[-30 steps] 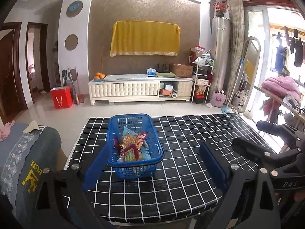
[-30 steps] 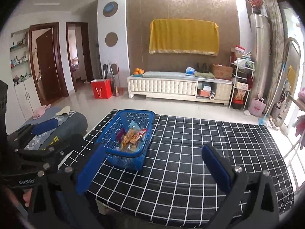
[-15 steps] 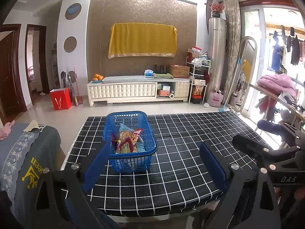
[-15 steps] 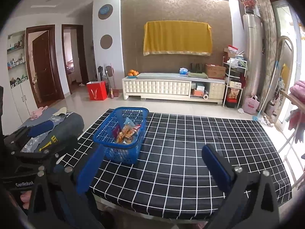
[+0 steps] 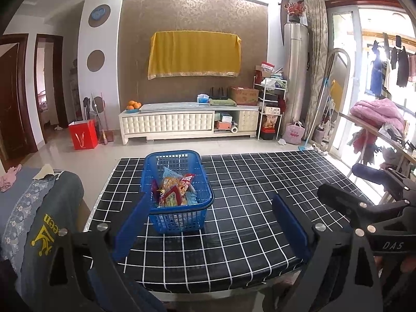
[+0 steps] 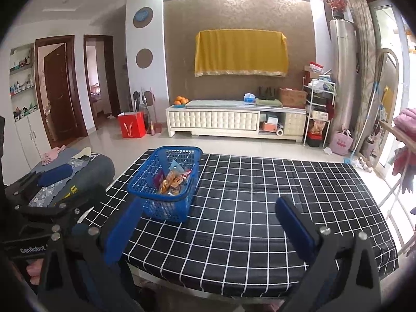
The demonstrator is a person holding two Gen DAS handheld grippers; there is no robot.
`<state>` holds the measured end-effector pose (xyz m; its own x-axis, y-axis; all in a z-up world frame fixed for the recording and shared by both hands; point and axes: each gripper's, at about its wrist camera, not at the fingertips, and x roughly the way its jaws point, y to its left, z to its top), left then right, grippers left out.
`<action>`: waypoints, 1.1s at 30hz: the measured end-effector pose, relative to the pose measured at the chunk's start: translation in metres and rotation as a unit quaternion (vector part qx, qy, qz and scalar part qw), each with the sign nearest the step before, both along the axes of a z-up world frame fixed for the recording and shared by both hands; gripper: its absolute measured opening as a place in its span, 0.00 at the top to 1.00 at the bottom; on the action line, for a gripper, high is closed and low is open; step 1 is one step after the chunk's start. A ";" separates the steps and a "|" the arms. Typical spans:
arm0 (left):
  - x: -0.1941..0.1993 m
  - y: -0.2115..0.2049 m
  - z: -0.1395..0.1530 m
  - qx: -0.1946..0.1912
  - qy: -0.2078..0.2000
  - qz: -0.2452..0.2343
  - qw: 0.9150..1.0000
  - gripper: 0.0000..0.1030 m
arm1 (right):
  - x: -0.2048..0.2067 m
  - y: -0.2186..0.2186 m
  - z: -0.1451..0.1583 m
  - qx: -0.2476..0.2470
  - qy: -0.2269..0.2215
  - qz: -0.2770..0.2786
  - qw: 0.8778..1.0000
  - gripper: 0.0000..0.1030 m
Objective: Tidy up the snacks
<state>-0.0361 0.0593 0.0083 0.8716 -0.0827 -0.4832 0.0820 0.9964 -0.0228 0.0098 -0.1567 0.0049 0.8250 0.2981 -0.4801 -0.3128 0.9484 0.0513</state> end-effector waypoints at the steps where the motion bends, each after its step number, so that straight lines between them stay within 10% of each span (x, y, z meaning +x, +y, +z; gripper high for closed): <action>1: 0.000 -0.001 0.000 0.004 0.000 0.001 1.000 0.09 | 0.000 0.000 0.000 0.000 0.000 -0.001 1.000 0.00; 33: -0.010 0.000 0.003 -0.013 -0.012 -0.011 1.000 0.09 | -0.007 0.000 0.001 -0.006 0.002 -0.006 1.000 0.00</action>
<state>-0.0461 0.0596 0.0117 0.8811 -0.1137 -0.4590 0.1042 0.9935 -0.0460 0.0025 -0.1563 0.0058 0.8270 0.2823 -0.4861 -0.3009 0.9527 0.0414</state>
